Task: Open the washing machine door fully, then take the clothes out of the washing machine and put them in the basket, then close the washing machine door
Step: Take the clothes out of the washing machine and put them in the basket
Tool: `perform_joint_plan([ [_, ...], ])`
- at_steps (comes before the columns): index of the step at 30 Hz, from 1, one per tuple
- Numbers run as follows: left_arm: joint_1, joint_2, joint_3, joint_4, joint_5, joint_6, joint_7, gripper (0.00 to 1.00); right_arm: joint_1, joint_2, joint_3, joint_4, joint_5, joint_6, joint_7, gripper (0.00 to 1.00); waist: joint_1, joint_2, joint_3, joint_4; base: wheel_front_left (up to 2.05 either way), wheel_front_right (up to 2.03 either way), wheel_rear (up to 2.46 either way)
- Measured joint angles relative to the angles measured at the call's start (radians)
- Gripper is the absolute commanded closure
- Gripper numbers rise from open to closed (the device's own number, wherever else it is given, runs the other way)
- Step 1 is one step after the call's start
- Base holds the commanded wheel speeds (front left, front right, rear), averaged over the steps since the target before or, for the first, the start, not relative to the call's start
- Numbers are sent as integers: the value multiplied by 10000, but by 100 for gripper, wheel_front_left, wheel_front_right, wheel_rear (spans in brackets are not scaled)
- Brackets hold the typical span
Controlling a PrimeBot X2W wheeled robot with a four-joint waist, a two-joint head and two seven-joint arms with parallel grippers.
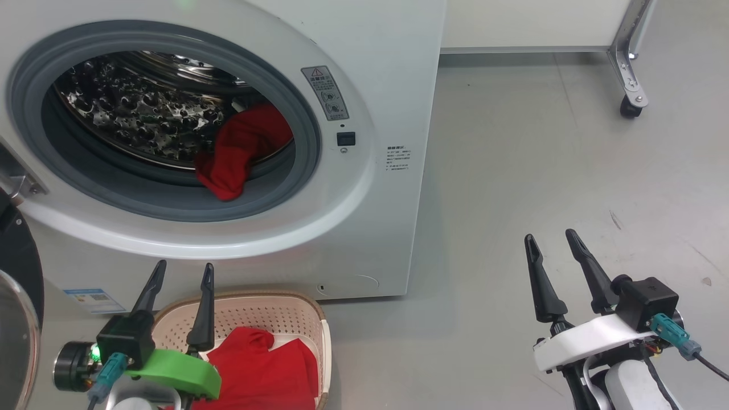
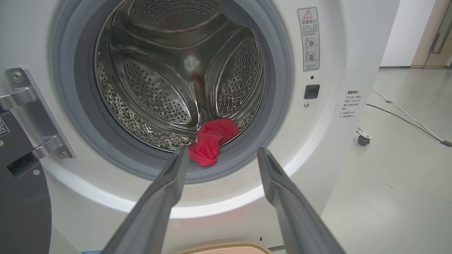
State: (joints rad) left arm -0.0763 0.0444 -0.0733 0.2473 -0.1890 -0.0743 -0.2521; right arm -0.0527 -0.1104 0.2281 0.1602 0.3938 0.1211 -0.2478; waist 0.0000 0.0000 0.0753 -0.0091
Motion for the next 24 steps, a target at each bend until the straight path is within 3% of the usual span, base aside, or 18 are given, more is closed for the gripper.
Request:
perform_joint_plan([
  [24, 67, -4, -98, -242, -2, 86, 0, 0, 1, 23, -6, -31, 0, 0, 0, 0, 0, 0, 20, -21, 0, 0, 0],
])
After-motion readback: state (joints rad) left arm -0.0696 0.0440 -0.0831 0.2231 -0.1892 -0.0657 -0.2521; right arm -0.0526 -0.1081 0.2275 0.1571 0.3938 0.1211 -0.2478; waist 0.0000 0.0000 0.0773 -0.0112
